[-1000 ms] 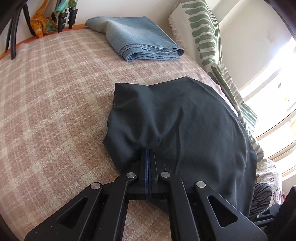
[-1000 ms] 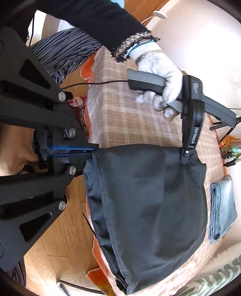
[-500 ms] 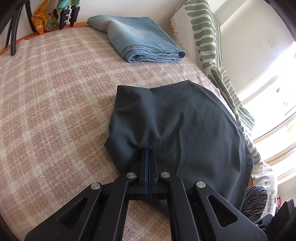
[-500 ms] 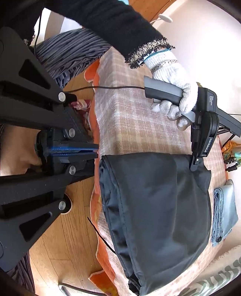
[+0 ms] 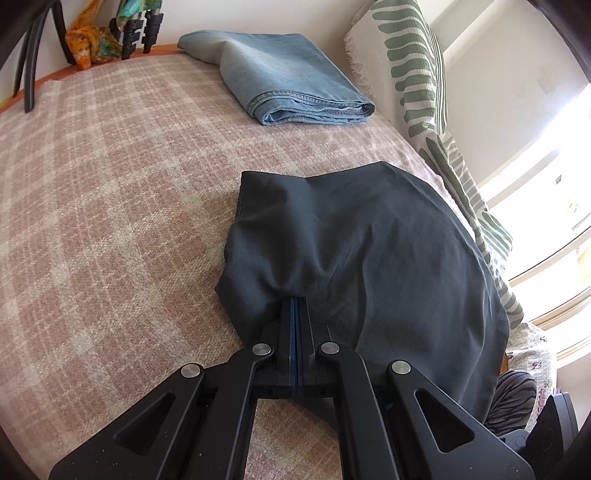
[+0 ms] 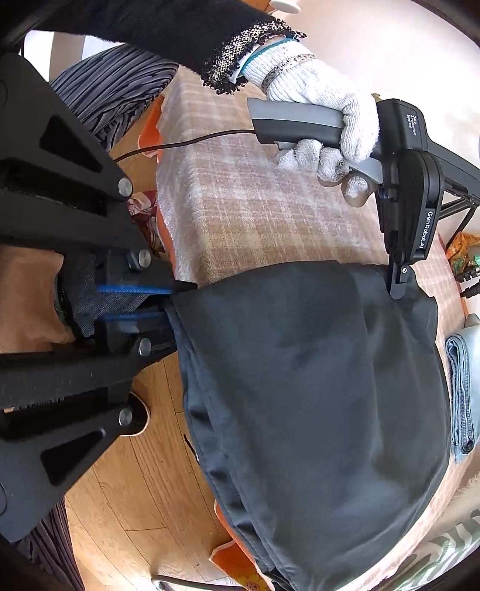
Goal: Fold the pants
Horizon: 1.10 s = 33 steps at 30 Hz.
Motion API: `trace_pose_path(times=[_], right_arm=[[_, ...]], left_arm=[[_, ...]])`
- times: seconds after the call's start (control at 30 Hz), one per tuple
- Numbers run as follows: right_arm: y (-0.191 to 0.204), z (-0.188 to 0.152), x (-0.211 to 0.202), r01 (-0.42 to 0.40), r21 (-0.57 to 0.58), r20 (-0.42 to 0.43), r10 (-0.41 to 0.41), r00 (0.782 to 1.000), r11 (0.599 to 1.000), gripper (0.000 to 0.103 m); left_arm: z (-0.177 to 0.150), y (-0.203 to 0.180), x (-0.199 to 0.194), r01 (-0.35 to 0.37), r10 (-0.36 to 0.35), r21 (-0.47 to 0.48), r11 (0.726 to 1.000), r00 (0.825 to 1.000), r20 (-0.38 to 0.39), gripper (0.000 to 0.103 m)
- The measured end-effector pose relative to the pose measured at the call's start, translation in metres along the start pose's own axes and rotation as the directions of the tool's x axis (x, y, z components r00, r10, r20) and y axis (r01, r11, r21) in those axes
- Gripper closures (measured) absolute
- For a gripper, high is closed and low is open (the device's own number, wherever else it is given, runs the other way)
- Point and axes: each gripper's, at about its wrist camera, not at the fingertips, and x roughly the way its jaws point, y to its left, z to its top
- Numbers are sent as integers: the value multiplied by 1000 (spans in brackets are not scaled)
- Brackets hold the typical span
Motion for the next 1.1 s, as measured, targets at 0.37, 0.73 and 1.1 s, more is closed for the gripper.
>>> trace_pose_path(times=[0.37,0.73,1.1], right_arm=[[-8,-13,-32,12,-96,-7,-12,1000,995,101],[-9,-11,-31,-27,-101,-25,25,999,994,101],[-4,-11,-31,-35,-113,-20,33,999,993,101]], left_arm=[[11,11,3,30,-30,-21,999,999,31,101],[-12,39,-52,107,-92,-234,966,993,70,59],[-21,22,-13,160,-135,-315,935,986,100,103]])
